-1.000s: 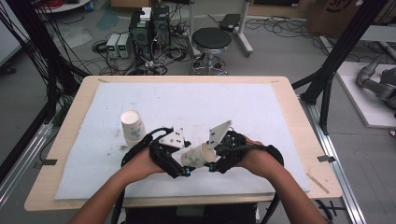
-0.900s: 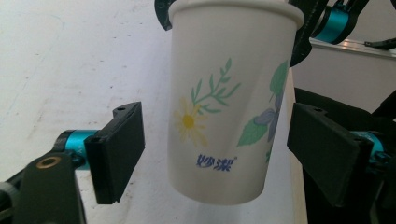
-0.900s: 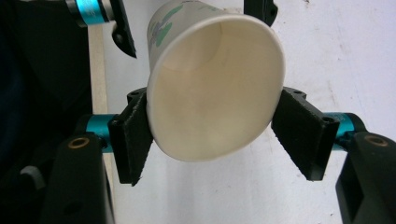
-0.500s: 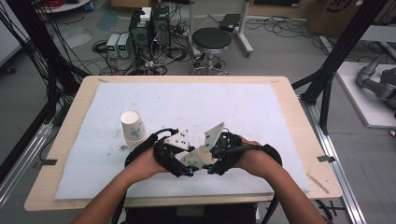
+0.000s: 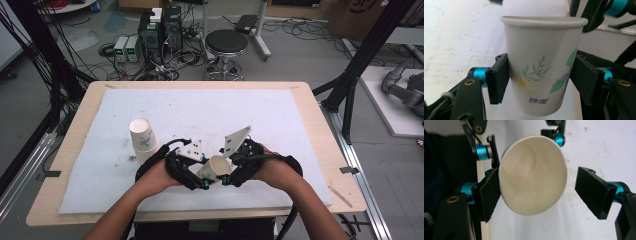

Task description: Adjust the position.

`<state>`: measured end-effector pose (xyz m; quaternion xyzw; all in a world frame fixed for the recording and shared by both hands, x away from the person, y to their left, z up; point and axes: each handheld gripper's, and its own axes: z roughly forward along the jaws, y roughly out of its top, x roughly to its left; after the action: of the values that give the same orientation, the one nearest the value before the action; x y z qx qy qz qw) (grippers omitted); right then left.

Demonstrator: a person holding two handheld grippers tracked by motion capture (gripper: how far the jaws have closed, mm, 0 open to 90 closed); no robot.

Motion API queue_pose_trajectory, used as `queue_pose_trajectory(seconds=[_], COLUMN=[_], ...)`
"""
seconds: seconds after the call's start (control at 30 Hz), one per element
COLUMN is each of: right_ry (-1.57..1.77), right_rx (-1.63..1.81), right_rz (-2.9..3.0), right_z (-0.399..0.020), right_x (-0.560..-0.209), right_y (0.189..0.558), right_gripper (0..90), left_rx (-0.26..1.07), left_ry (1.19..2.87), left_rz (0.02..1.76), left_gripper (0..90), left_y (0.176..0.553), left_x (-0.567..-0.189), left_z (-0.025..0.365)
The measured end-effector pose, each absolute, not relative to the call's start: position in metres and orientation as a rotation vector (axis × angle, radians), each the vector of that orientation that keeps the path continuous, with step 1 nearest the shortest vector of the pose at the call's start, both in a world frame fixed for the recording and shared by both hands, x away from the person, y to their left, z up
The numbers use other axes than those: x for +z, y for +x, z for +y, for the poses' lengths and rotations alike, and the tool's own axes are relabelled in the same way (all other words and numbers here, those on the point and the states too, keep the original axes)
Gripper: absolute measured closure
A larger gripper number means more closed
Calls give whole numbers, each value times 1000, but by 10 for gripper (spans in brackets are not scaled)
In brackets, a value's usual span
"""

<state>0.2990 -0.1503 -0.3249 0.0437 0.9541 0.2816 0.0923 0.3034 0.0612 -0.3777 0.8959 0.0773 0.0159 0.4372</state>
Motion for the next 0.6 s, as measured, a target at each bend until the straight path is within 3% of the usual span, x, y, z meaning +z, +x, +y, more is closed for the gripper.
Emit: queue_pose_trajectory(seconds=[0.3,0.6], right_ry=[337,591], right_rx=[1187,1351], right_rz=[2692,2488], right_z=[-191,-233], right_x=[-320,-338], right_y=[296,289], right_gripper=[219,220], left_rx=[78,155], left_ry=[2136,2015], left_rz=[284,421], left_gripper=[333,333], left_y=[304,307], left_x=[-385,-393], left_z=[74,90])
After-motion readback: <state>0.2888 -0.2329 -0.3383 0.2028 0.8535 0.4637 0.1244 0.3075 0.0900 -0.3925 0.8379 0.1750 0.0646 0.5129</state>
